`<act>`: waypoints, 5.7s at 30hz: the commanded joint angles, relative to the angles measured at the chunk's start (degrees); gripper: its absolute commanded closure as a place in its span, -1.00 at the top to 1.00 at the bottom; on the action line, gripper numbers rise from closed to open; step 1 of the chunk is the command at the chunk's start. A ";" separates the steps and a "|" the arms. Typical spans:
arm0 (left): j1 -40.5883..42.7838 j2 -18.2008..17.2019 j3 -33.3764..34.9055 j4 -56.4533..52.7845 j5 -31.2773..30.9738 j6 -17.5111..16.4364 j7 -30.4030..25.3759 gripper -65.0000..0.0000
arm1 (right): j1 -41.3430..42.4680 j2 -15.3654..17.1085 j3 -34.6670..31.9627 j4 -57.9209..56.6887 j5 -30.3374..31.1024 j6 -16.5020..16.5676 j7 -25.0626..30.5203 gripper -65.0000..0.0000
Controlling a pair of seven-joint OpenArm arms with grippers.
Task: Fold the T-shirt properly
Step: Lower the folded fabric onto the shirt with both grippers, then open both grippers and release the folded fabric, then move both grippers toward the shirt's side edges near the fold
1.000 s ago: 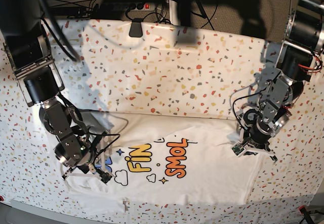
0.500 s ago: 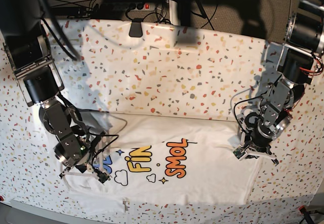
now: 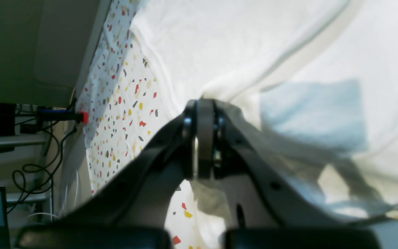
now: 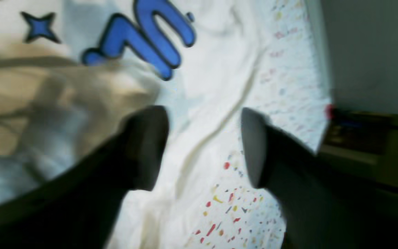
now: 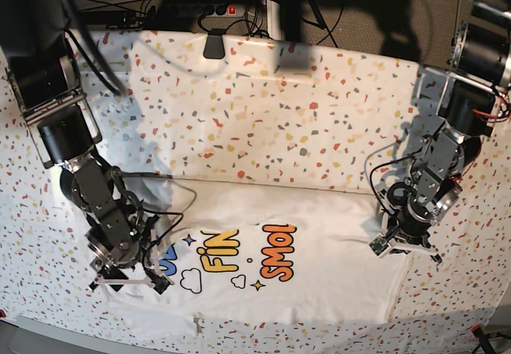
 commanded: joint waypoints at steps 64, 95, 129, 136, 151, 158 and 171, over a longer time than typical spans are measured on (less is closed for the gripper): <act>-1.73 -0.68 -0.42 0.76 -0.02 1.09 -0.87 -1.00 | 7.63 0.74 0.46 -14.38 14.91 14.03 -0.85 0.45; -1.75 -0.68 -0.42 0.76 0.00 1.09 -0.68 -1.00 | 8.70 0.57 0.46 -22.97 -7.63 -31.01 4.83 0.45; -4.24 -1.46 -0.42 9.94 -9.03 8.04 11.96 0.39 | 8.50 2.84 0.44 -12.24 8.70 0.63 0.39 0.45; -2.62 -1.84 0.04 17.20 -9.64 -4.57 16.31 0.38 | 3.43 7.08 0.44 1.77 16.55 11.93 -7.43 0.45; -1.03 -2.38 4.76 17.38 -36.76 13.57 17.25 0.38 | -3.67 8.37 7.19 8.24 36.96 -2.73 -6.93 0.45; -1.07 3.65 -13.22 17.35 -52.17 -5.75 22.47 0.38 | -6.36 1.22 24.24 5.25 38.62 -2.36 -6.49 0.45; 3.80 4.09 -14.97 17.25 -50.14 -5.42 16.00 0.38 | -7.91 0.42 31.32 4.87 30.60 1.44 -4.13 0.45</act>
